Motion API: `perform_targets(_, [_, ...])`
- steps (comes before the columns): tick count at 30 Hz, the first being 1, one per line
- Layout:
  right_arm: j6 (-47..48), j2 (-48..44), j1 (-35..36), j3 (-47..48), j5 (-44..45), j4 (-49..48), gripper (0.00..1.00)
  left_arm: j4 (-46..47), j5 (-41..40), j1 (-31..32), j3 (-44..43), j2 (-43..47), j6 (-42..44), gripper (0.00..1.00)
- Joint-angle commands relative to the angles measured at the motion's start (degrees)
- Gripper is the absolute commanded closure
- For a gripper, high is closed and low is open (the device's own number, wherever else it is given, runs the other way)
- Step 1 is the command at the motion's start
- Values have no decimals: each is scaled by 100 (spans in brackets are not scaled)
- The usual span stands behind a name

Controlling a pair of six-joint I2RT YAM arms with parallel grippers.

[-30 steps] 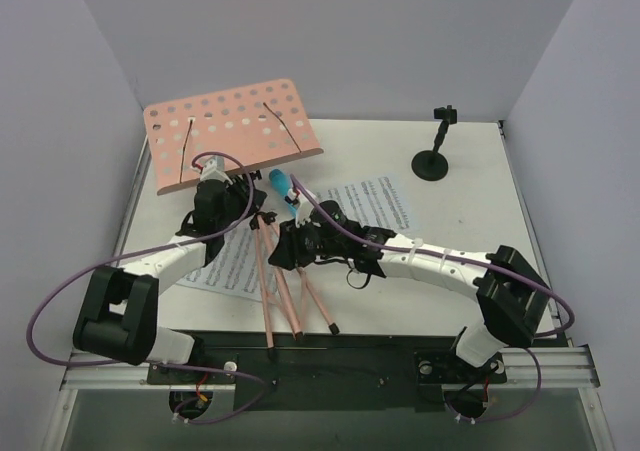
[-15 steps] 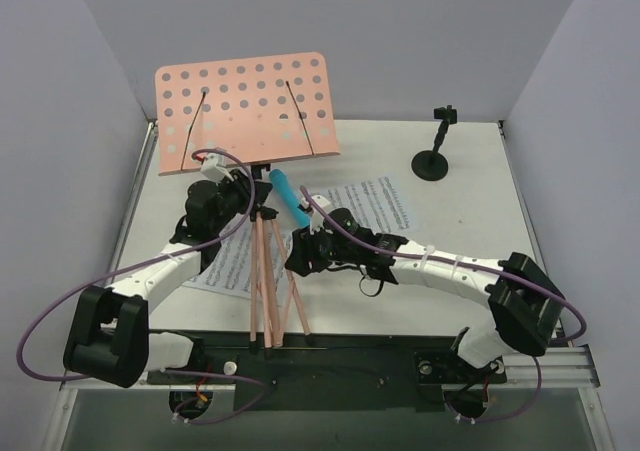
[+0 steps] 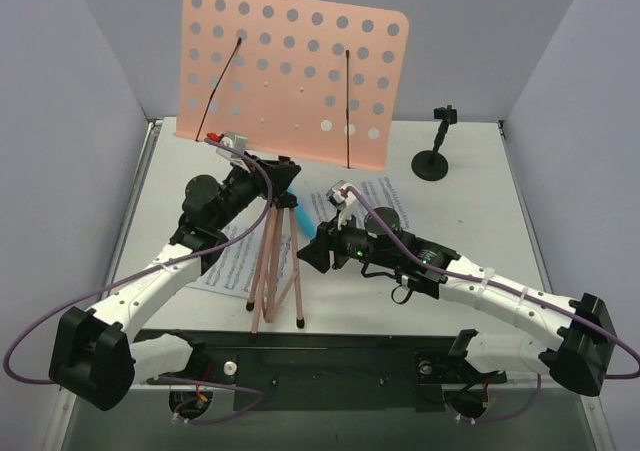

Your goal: Set up the instrument practice props

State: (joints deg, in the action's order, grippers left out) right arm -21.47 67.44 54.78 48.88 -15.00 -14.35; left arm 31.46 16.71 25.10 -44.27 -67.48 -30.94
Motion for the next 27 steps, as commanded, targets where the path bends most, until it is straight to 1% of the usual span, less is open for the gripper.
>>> perform_targets(1, [240, -240, -12, -238, 164, -6, 55, 2487, 25, 292, -899, 508, 377, 100])
perform_targets(7, [337, -345, -12, -608, 383, -393, 55, 3014, 17, 706, -1197, 184, 554, 100])
perform_targets(14, [530, -424, -12, -661, 823, -393, 56, 3384, -299, 1040, -1268, -10, 755, 100])
perform_targets(18, [784, -547, -12, -678, 1139, -384, 58, 3542, -344, 1102, -1207, -98, 879, 100])
perform_targets(21, [978, -565, -12, -696, 1377, -454, 60, 3875, -335, 1120, -1110, -195, 879, 100])
perform_targets(23, [1119, -521, -12, -731, 1483, -595, 62, 4086, -335, 1146, -1049, -265, 844, 100])
perform_targets(24, [1171, -460, -12, -748, 1727, -717, 63, 4139, -318, 1155, -1040, -291, 844, 100])
perform_targets(27, [1224, -267, -20, -749, 1860, -938, 66, 4297, -326, 1181, -996, -344, 844, 100])
